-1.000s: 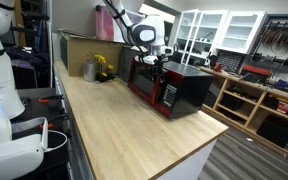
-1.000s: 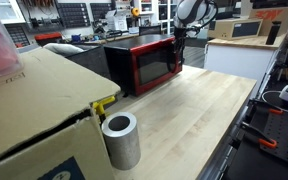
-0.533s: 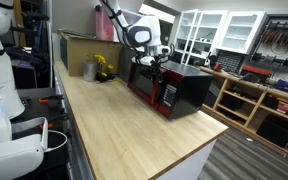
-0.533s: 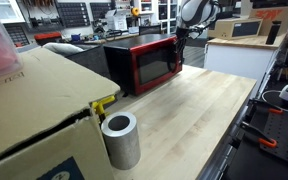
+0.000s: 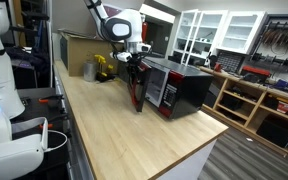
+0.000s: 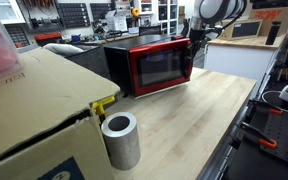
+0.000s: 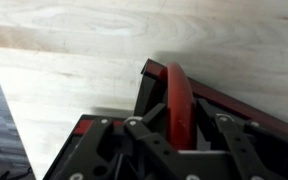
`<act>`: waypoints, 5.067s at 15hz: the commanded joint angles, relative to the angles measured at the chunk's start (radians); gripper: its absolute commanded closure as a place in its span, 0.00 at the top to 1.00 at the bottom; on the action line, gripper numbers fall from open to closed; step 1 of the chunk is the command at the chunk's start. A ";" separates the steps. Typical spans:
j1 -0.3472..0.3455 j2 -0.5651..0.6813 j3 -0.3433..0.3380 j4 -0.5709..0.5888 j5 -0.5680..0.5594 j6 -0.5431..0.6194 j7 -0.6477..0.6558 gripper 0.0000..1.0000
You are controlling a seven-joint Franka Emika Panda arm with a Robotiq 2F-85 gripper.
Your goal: Open the microwave door
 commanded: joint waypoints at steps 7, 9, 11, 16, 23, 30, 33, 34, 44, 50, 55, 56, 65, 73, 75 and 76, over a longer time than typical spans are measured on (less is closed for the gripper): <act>0.058 -0.455 0.031 -0.462 -0.059 -0.028 0.017 1.00; 0.066 -0.514 0.032 -0.392 -0.069 -0.111 -0.009 1.00; 0.080 -0.625 0.018 -0.384 -0.065 -0.169 -0.055 1.00; 0.071 -0.772 -0.055 -0.372 -0.060 -0.242 -0.161 1.00; 0.029 -0.583 -0.127 -0.277 -0.029 -0.121 -0.082 1.00; 0.015 -0.259 -0.089 -0.006 0.050 -0.062 0.115 1.00; 0.013 -0.146 -0.076 0.117 0.055 -0.086 0.190 1.00; 0.013 -0.114 -0.072 0.147 0.050 -0.089 0.212 1.00; 0.015 0.085 -0.034 0.373 0.268 -0.304 0.251 1.00; 0.013 0.109 -0.026 0.411 0.350 -0.431 0.264 1.00; 0.022 0.090 -0.016 0.383 0.365 -0.508 0.271 1.00; 0.025 0.087 -0.014 0.381 0.367 -0.521 0.275 1.00; 0.087 0.057 -0.004 0.354 0.314 -0.649 0.596 1.00; 0.179 -0.048 0.028 0.217 0.212 -0.611 1.007 1.00; 0.190 -0.077 0.046 0.181 0.185 -0.605 1.129 1.00; 0.192 -0.092 0.057 0.162 0.186 -0.601 1.182 1.00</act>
